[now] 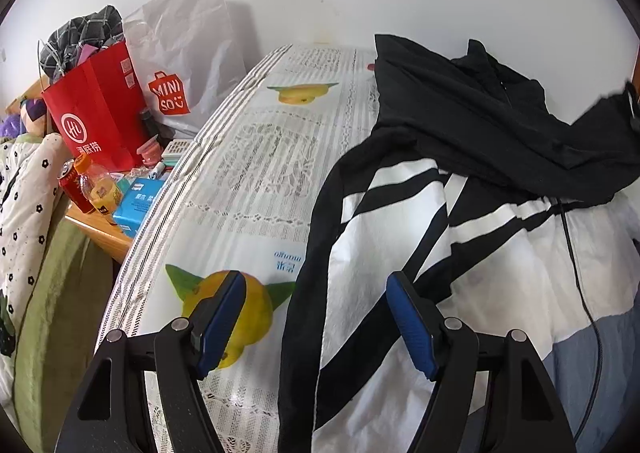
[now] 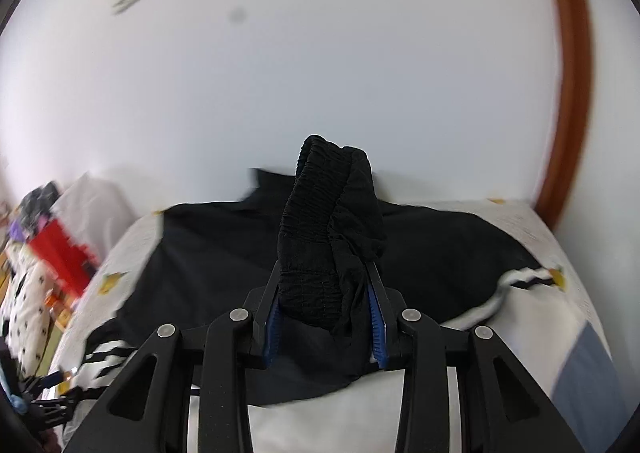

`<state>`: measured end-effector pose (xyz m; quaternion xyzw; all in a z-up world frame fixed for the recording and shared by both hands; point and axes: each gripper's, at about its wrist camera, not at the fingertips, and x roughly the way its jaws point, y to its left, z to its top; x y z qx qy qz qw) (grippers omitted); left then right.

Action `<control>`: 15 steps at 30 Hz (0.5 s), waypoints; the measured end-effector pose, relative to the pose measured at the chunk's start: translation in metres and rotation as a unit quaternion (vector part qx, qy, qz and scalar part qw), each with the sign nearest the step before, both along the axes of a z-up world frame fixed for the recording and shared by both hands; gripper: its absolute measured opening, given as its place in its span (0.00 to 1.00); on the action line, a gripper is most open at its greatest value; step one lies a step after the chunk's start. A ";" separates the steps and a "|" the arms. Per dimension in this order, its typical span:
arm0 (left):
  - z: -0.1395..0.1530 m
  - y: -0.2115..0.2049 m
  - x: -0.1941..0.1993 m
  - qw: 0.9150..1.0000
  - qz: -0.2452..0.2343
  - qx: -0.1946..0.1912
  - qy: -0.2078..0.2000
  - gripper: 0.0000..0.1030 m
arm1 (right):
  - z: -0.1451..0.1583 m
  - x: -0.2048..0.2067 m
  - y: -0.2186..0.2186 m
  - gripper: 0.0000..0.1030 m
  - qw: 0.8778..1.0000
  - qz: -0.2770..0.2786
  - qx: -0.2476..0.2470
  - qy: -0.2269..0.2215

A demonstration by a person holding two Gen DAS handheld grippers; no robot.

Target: Fold large clothes

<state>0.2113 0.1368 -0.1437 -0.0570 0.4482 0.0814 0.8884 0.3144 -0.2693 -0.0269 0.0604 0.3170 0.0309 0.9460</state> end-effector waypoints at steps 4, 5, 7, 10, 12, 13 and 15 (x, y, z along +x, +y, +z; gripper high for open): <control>0.005 -0.004 0.003 1.000 0.003 0.005 -0.005 0.69 | -0.016 0.010 -0.041 0.38 0.999 -0.007 0.027 0.017; 0.005 -0.005 0.003 1.000 0.003 0.007 -0.005 0.69 | -0.023 0.009 -0.046 0.39 0.999 -0.011 0.028 0.027; 0.006 -0.008 0.005 1.000 0.003 0.011 -0.003 0.69 | -0.038 0.009 -0.057 0.42 0.999 -0.027 0.020 0.040; 0.006 -0.010 0.006 1.000 0.004 0.011 -0.003 0.69 | -0.055 0.010 -0.066 0.46 0.995 -0.063 -0.037 0.064; 0.008 -0.012 0.006 1.000 0.004 0.010 -0.003 0.69 | -0.062 0.004 -0.074 0.46 0.994 -0.077 -0.042 0.067; 0.009 -0.014 0.006 1.000 0.002 0.010 -0.003 0.69 | -0.064 -0.001 -0.078 0.46 0.995 -0.070 -0.035 0.069; 0.012 -0.017 0.005 1.000 -0.002 0.015 -0.006 0.69 | -0.070 -0.006 -0.073 0.46 0.996 -0.051 -0.037 0.070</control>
